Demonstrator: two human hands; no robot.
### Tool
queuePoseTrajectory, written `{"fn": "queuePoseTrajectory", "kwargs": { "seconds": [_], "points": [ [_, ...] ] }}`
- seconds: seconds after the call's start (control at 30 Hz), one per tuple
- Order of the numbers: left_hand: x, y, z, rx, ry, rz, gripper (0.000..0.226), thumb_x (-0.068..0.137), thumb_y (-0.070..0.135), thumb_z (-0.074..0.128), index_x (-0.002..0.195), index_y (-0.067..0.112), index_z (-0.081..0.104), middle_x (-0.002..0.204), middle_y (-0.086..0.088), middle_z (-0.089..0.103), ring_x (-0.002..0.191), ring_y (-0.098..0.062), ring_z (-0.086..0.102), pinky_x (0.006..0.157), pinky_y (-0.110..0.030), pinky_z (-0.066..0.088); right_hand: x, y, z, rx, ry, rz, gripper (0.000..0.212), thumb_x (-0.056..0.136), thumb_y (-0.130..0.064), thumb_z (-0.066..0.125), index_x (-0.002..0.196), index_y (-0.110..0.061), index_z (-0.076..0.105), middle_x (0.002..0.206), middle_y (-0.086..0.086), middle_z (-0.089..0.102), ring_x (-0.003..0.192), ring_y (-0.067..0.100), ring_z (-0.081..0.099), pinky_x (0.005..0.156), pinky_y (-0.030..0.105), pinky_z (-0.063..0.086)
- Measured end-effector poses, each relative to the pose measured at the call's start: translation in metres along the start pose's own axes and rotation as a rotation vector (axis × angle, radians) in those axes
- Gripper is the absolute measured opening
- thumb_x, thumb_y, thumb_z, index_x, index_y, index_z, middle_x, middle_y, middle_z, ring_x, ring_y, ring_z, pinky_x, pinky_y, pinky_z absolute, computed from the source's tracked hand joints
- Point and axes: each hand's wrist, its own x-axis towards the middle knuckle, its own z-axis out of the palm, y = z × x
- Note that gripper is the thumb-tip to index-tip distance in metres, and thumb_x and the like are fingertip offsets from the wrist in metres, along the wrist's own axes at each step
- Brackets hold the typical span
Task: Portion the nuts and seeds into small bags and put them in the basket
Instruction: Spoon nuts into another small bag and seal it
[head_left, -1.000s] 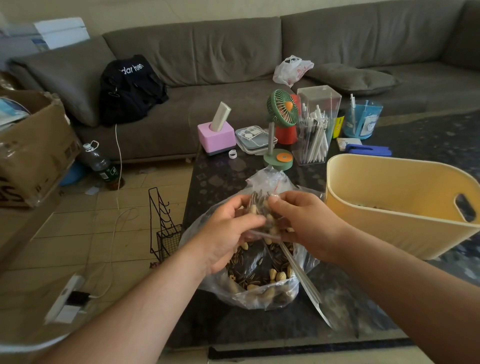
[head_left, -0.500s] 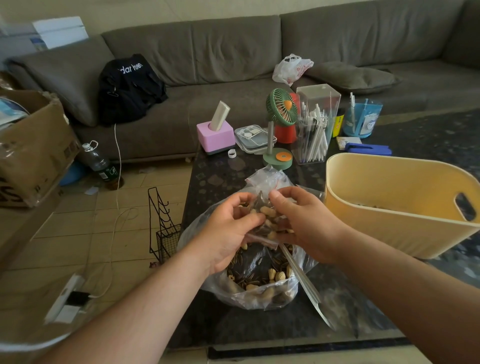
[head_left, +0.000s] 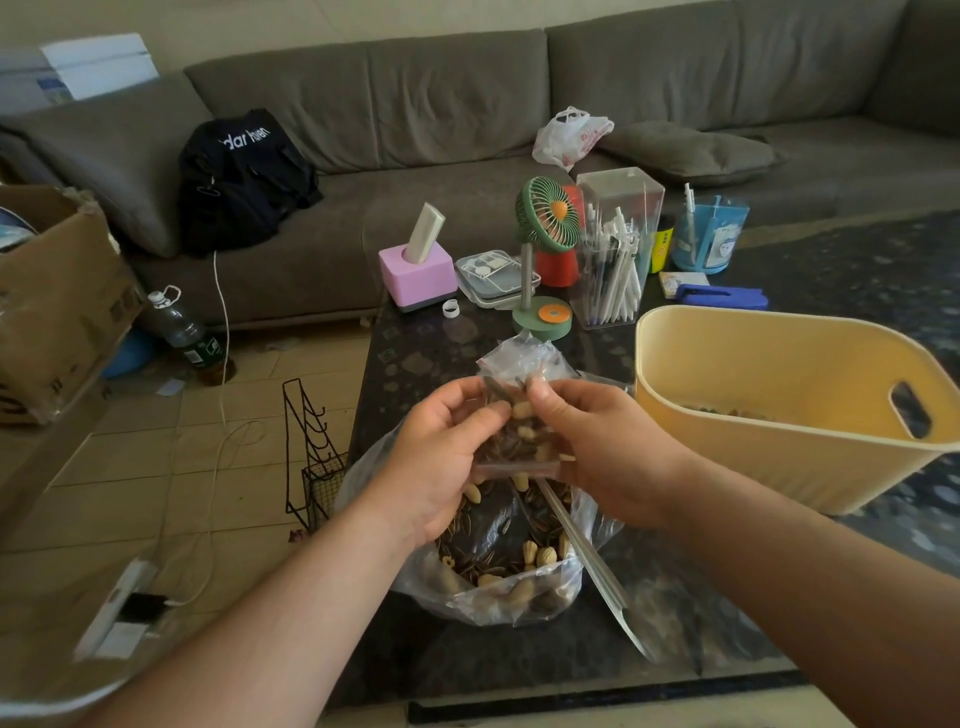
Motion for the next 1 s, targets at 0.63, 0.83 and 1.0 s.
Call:
{"fn": "queuePoseTrajectory", "kwargs": {
  "seconds": [0.63, 0.83, 1.0],
  "points": [
    [0.059, 0.037, 0.096, 0.307, 0.01, -0.066, 0.022, 0.102, 0.035, 0.069, 0.124, 0.028, 0.067, 0.108, -0.004, 0.069, 0.083, -0.018, 0.067, 0.067, -0.033, 0.054, -0.029, -0.127, -0.119, -0.914, 0.442, -0.32, 0.015, 0.101, -0.03, 0.066, 0.115, -0.029, 0.071, 0.095, -0.009, 0.072, 0.088, 0.006, 0.07, 0.072, 0.023, 0.053],
    [0.081, 0.014, 0.132, 0.8, -0.106, -0.031, 0.037, 0.099, 0.042, 0.062, 0.136, 0.036, 0.06, 0.101, 0.005, 0.074, 0.071, -0.015, 0.073, 0.054, -0.031, 0.054, -0.026, -0.118, -0.18, -1.273, 0.485, -0.008, 0.012, 0.1, -0.035, 0.068, 0.106, -0.026, 0.073, 0.087, -0.006, 0.069, 0.078, 0.007, 0.062, 0.059, 0.022, 0.04],
    [0.068, 0.002, 0.131, 0.901, -0.07, 0.315, 0.025, 0.095, 0.016, 0.064, 0.107, 0.037, 0.068, 0.079, 0.01, 0.072, 0.073, -0.01, 0.067, 0.061, -0.028, 0.051, -0.028, -0.108, -0.183, -1.627, 0.113, 0.316, 0.008, 0.1, -0.037, 0.066, 0.093, -0.035, 0.067, 0.092, -0.009, 0.069, 0.082, 0.005, 0.061, 0.062, 0.021, 0.04]
  ]
}}
